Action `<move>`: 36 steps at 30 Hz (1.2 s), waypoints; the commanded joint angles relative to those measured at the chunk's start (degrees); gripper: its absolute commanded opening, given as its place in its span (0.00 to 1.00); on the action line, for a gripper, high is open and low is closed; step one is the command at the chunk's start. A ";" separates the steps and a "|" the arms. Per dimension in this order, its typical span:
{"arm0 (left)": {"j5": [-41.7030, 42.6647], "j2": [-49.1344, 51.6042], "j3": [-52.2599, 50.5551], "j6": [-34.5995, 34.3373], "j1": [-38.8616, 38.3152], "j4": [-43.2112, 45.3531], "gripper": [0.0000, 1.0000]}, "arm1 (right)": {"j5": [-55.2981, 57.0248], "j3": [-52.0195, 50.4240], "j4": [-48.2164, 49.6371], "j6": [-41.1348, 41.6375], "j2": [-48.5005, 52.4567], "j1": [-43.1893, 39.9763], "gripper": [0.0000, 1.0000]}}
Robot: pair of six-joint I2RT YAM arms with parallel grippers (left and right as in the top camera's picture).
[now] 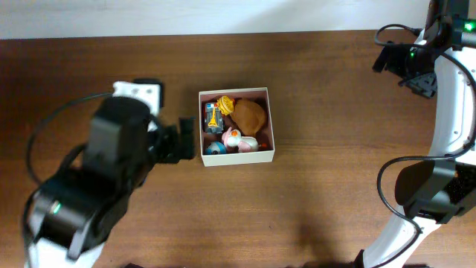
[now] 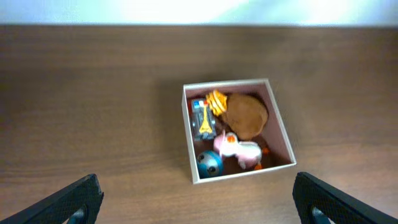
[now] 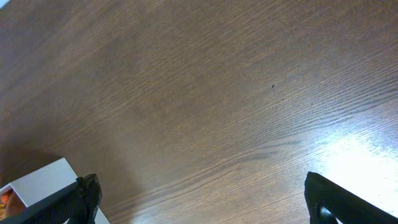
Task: Pack container
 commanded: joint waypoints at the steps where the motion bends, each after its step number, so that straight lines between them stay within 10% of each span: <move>1: -2.12 -2.73 0.13 1.27 0.09 -3.93 1.00 | 0.92 0.22 0.02 0.07 0.22 0.04 0.99; 7: -5.46 -7.28 0.04 3.63 0.09 -22.95 1.00 | 0.92 0.22 0.02 0.07 0.22 0.04 0.99; 12: -11.08 -12.22 -2.10 1.42 0.11 -21.97 1.00 | 0.92 0.22 0.02 0.07 0.22 0.04 0.99; 26: -19.54 -34.23 -37.92 3.61 5.49 19.98 1.00 | 0.92 0.22 0.02 0.07 0.22 0.04 0.99; 36: 11.39 -45.99 -66.88 3.61 25.24 56.61 1.00 | 0.92 0.22 0.02 0.07 0.22 0.04 0.99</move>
